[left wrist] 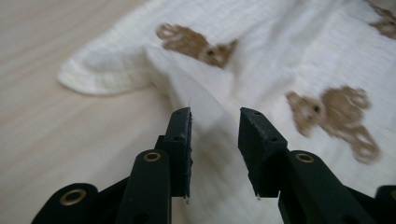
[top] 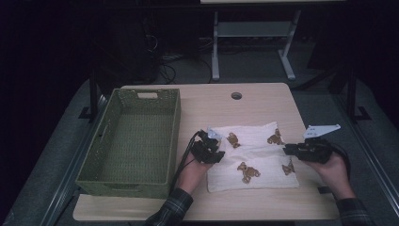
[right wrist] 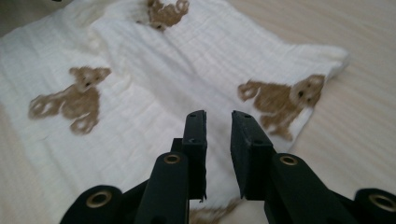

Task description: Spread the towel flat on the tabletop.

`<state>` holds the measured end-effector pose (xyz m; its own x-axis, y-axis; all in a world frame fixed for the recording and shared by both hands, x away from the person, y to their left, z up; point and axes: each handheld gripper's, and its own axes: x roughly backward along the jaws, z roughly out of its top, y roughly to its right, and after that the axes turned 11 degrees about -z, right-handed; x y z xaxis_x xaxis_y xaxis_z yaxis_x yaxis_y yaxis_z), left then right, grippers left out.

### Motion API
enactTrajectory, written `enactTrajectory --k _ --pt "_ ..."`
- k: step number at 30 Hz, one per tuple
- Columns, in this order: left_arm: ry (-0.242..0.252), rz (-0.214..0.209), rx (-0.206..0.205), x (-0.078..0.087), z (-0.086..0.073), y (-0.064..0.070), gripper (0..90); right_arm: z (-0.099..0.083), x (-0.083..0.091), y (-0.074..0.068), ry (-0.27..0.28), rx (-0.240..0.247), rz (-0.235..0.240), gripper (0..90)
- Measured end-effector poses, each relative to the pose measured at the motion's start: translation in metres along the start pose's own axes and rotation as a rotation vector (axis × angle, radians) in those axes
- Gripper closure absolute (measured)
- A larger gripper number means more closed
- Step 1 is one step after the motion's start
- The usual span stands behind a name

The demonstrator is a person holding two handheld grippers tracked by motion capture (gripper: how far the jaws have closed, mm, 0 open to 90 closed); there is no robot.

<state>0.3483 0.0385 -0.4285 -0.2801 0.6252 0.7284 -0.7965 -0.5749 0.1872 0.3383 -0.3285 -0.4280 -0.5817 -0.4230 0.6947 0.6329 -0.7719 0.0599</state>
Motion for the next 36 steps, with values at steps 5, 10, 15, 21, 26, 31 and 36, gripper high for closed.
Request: enactTrajectory --k 5,10,15,21,26,31,36 --pt "0.026 0.039 0.031 -0.007 0.01 -0.017 63.0 0.015 -0.014 0.015 0.012 -0.012 -0.003 75.0" --pt "0.029 0.107 0.057 -0.008 0.018 -0.038 62.4 0.026 -0.033 0.028 -0.023 -0.002 -0.037 74.9" --pt "0.021 0.156 0.084 -0.012 0.027 -0.056 60.5 0.044 -0.051 0.045 -0.05 -0.003 -0.065 71.8" --pt "0.015 0.187 0.122 -0.024 0.031 -0.073 59.9 0.054 -0.075 0.075 -0.06 -0.06 -0.078 70.6" --pt "0.01 0.199 0.152 -0.031 0.031 -0.086 59.4 0.052 -0.086 0.085 -0.07 -0.092 -0.054 70.2" --pt "-0.013 0.186 0.165 -0.044 0.03 -0.091 59.3 0.047 -0.103 0.088 -0.11 -0.076 -0.045 69.9" --pt "-0.005 0.182 0.153 -0.048 0.03 -0.092 60.5 0.045 -0.109 0.086 -0.125 -0.052 -0.034 75.1"
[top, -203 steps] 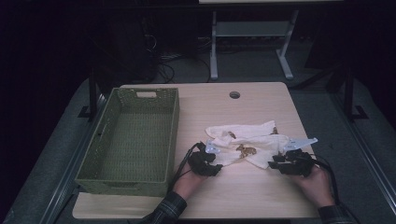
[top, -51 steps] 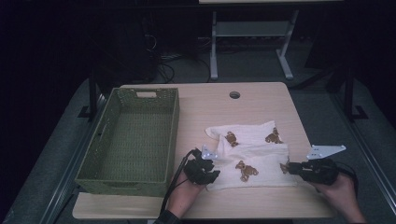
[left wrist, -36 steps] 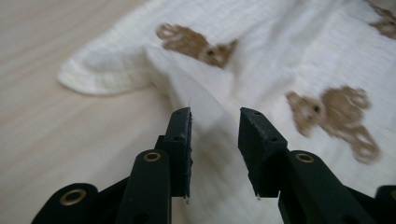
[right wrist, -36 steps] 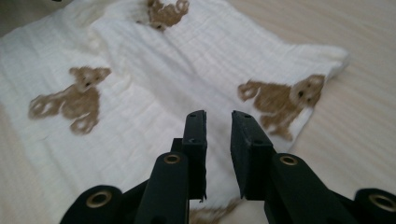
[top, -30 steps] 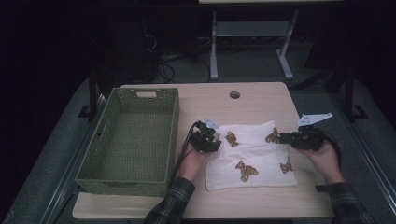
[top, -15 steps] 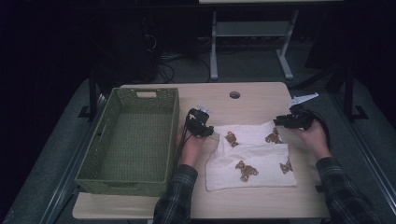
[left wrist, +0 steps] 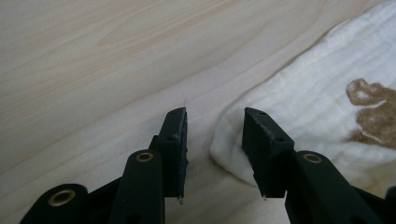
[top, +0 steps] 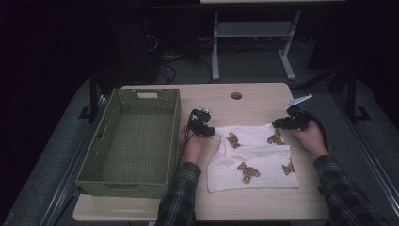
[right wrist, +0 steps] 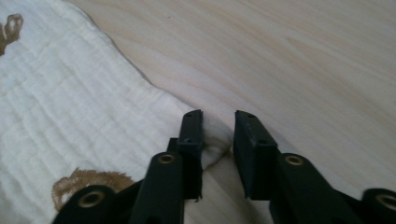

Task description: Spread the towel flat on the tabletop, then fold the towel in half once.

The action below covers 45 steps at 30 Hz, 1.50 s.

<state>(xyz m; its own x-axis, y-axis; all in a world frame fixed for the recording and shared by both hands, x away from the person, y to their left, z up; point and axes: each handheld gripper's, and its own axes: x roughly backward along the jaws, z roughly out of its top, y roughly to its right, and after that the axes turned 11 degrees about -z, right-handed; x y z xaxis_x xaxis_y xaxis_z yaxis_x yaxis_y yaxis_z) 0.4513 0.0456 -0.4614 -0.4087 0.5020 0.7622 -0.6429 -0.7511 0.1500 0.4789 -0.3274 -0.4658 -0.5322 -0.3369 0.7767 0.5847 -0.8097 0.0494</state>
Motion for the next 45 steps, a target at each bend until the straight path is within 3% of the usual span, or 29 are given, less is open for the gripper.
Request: enactTrajectory --k 4,7,9,15,25,37,45 --pt "-0.002 -0.022 0.003 0.0 0.001 -0.001 67.8 0.0 0.001 -0.001 -0.007 -0.006 -0.001 81.3" --pt "-0.009 -0.035 -0.012 -0.001 0.003 -0.001 81.6 0.0 0.004 -0.002 -0.011 -0.002 -0.005 83.0" --pt "-0.012 -0.012 -0.033 -0.001 0.005 0.0 86.1 0.0 0.007 -0.002 0.001 -0.004 -0.014 83.2" --pt "0.041 0.008 -0.036 0.007 0.019 -0.004 87.4 0.007 0.02 0.004 0.034 -0.012 -0.039 83.4" --pt "0.082 0.048 -0.057 0.016 0.044 -0.009 87.3 0.025 0.032 0.011 0.069 -0.015 -0.078 83.4" --pt "0.099 0.033 -0.055 0.019 0.039 -0.007 87.2 0.02 0.035 0.009 0.076 -0.027 -0.081 83.4" --pt "0.132 0.022 -0.059 0.034 0.032 0.002 87.1 0.009 0.043 0.004 0.102 -0.045 -0.068 83.4"
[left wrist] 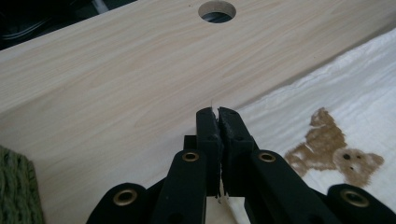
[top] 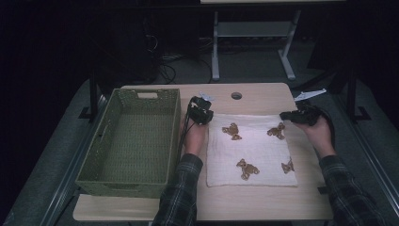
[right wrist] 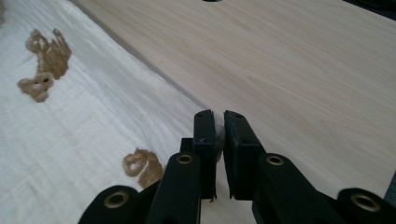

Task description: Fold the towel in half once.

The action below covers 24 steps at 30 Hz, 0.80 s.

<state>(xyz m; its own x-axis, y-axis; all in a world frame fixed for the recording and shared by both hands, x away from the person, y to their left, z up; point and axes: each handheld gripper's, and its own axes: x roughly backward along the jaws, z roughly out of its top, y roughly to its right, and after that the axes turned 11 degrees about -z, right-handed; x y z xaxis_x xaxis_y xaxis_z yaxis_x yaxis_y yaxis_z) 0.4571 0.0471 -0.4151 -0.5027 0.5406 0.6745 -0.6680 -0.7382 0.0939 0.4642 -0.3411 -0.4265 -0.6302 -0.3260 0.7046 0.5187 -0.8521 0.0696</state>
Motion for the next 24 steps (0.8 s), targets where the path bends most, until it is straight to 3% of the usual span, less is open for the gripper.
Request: enactTrajectory --k 15,24 --pt "0.01 0.0 -0.025 0.024 -0.022 0.025 87.1 -0.028 0.023 -0.018 0.044 -0.021 0.015 83.5" --pt "0.011 -0.006 -0.041 0.033 -0.042 0.037 87.1 -0.044 0.037 -0.032 0.054 0.005 0.005 83.5"
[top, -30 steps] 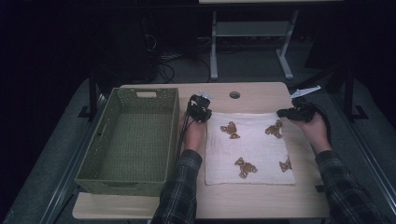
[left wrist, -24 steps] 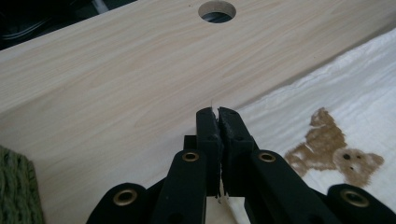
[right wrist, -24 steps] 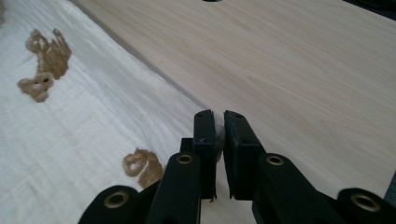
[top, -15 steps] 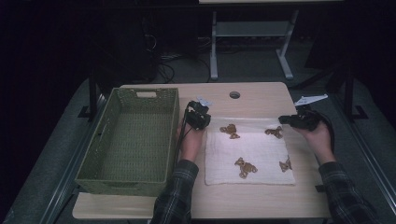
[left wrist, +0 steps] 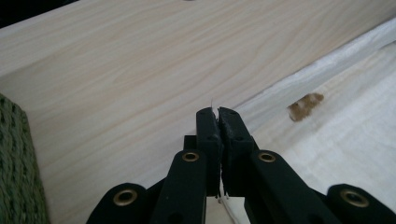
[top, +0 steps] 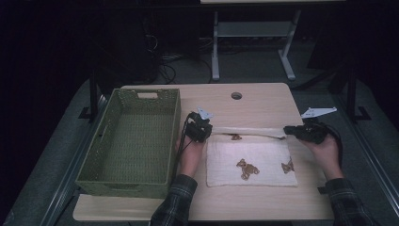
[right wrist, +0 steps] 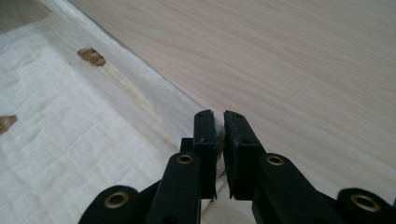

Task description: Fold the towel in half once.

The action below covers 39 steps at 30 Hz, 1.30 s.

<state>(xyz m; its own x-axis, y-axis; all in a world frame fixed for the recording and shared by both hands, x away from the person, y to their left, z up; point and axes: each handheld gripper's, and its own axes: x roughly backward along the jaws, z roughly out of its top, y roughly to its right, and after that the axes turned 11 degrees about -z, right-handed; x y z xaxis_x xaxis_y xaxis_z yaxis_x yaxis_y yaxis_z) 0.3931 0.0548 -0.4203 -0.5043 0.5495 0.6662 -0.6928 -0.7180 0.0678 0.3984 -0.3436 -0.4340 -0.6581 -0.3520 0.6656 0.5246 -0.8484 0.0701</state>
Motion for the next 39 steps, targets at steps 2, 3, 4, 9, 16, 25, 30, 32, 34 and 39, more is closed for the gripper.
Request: enactTrajectory --k 2,3,4,9,16,25,30,32,34,39 --pt "0.002 0.001 -0.003 0.001 -0.007 0.004 87.0 -0.003 0.002 -0.003 0.0 0.003 0.003 83.5" --pt "0.002 0.001 -0.003 0.001 -0.007 0.004 87.0 -0.003 0.002 -0.003 0.0 0.003 0.003 83.5" --pt "0.004 -0.006 0.004 0.003 -0.011 0.005 87.0 -0.008 0.006 -0.009 -0.003 0.008 0.003 83.4" --pt "0.017 -0.028 0.017 0.009 -0.021 0.01 87.0 -0.014 0.013 -0.018 -0.006 0.021 0.003 83.5" --pt "0.014 -0.053 0.031 0.018 -0.035 0.02 86.8 -0.023 0.026 -0.027 0.006 0.026 0.01 83.4" --pt "0.038 -0.089 0.058 0.033 -0.051 0.034 86.6 -0.04 0.044 -0.039 0.003 0.023 0.028 83.4" --pt "0.042 -0.106 0.072 0.04 -0.059 0.042 86.6 -0.049 0.051 -0.044 0.001 0.026 0.04 83.4" --pt "0.044 -0.109 0.066 0.044 -0.062 0.046 86.6 -0.051 0.053 -0.046 0.002 0.034 0.039 83.4" --pt "0.047 -0.11 0.063 0.047 -0.064 0.05 86.6 -0.054 0.057 -0.049 0.004 0.039 0.037 83.4" --pt "0.049 -0.115 0.07 0.054 -0.073 0.06 86.6 -0.058 0.066 -0.055 0.01 0.05 0.032 83.4"
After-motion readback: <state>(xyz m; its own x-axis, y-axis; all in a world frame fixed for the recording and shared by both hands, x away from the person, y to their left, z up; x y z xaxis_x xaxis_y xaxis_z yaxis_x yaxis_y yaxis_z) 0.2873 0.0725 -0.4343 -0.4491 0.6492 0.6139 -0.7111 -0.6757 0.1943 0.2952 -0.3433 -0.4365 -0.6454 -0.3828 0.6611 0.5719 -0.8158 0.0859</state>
